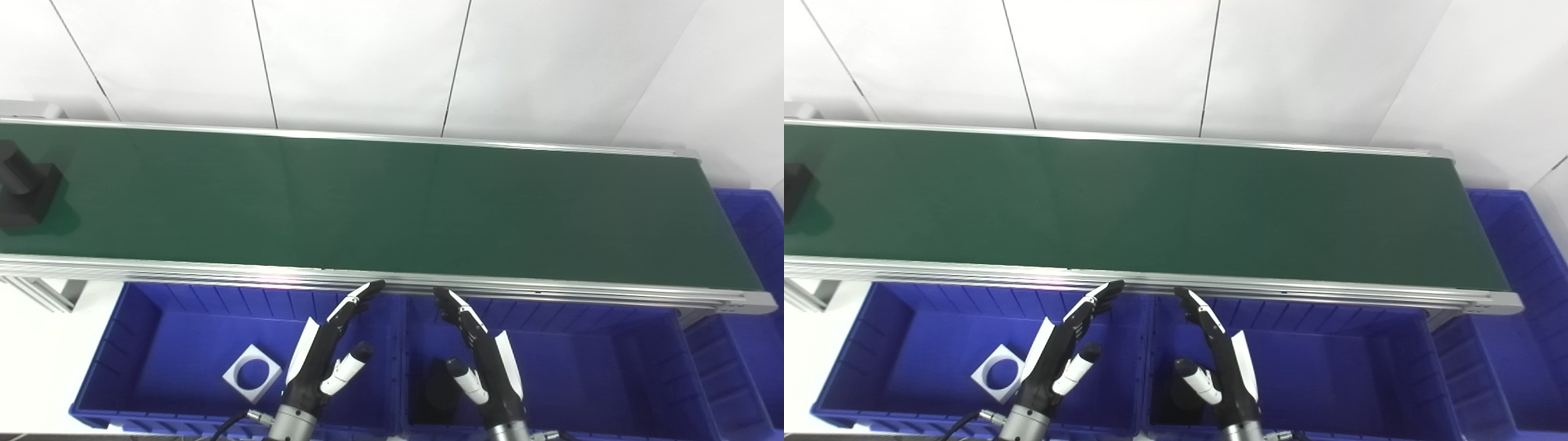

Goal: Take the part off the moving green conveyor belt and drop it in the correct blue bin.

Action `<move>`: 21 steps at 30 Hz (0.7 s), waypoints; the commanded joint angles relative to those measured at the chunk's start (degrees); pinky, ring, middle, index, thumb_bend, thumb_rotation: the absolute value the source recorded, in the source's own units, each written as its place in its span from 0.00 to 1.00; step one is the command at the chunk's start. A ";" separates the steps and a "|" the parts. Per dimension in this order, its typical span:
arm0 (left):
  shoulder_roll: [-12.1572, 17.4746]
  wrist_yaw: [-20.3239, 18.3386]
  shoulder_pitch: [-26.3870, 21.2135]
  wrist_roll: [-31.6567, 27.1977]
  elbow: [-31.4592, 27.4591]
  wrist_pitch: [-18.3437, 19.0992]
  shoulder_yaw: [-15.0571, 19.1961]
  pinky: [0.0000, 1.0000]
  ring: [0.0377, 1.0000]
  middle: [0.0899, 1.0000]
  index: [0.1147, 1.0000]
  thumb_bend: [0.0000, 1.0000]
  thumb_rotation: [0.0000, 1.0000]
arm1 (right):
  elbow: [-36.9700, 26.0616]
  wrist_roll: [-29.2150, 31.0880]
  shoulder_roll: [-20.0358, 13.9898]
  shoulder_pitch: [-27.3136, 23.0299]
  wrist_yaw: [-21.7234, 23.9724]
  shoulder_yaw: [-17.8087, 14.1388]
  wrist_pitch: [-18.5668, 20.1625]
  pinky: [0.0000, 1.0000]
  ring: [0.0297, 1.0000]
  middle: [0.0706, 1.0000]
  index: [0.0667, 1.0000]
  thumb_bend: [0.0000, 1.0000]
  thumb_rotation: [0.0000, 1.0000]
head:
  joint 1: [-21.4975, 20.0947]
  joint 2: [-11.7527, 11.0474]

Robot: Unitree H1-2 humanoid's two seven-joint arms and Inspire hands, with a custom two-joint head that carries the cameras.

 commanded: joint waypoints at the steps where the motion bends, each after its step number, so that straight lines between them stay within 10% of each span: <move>1: 0.05 0.28 -1.14 -0.07 -1.28 -2.10 -0.20 0.87 0.89 0.88 0.83 0.71 1.00 | -1.69 0.46 0.53 0.18 -0.09 -0.84 -1.89 0.85 0.87 0.88 0.85 0.91 1.00 | 0.07 0.02; 21: 0.57 1.41 -1.52 0.50 -1.13 -2.10 -0.62 0.87 0.89 0.87 0.84 0.66 1.00 | -1.46 1.21 1.32 0.32 1.06 -2.11 -1.89 0.84 0.86 0.87 0.84 0.90 1.00 | -0.09 -0.38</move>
